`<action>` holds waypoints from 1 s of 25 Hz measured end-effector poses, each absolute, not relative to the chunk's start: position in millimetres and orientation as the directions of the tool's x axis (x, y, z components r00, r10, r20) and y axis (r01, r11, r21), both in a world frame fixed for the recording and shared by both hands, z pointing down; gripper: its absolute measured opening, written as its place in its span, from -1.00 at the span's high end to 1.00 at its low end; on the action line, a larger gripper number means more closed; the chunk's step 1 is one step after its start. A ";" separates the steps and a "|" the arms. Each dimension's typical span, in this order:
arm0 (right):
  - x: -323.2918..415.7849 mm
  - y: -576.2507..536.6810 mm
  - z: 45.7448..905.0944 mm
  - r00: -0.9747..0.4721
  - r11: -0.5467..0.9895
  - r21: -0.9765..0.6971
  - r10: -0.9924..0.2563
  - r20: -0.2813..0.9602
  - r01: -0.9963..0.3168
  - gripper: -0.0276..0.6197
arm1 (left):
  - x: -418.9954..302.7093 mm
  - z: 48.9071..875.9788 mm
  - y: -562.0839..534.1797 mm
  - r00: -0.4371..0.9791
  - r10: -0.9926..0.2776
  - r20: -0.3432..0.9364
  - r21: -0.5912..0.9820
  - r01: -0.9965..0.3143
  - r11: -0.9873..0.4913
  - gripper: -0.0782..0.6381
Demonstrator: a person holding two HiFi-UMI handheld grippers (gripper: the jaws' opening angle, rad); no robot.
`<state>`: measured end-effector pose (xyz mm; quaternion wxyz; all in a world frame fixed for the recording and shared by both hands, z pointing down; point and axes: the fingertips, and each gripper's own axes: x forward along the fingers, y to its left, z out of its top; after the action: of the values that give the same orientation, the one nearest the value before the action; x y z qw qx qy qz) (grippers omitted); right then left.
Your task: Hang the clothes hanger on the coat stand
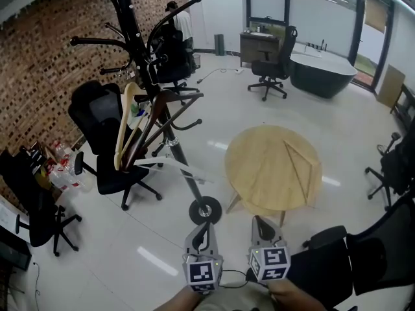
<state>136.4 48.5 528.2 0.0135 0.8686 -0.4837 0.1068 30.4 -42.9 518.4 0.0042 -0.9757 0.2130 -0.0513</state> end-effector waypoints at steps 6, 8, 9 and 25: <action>133.7 59.1 535.0 0.503 -0.535 -0.114 -0.834 0.224 -0.837 0.91 | 26.8 523.1 -32.7 0.897 -0.424 0.124 -0.034 -0.423 -0.906 0.75; 134.9 60.2 532.0 0.501 -0.531 -0.114 -0.838 0.215 -0.840 0.91 | 27.6 521.6 -31.1 0.895 -0.429 0.122 -0.035 -0.428 -0.903 0.75; 135.8 60.1 530.5 0.500 -0.528 -0.112 -0.841 0.210 -0.842 0.91 | 28.7 520.0 -30.2 0.895 -0.431 0.118 -0.037 -0.430 -0.902 0.75; 141.5 55.5 530.1 0.481 -0.507 -0.102 -0.853 0.204 -0.856 0.91 | 33.7 519.2 -30.2 0.885 -0.451 0.115 -0.045 -0.449 -0.892 0.75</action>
<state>141.5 55.5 530.1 0.0071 0.8604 -0.4966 0.1145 33.7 -30.2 519.2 0.0086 -0.9707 0.2320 -0.0613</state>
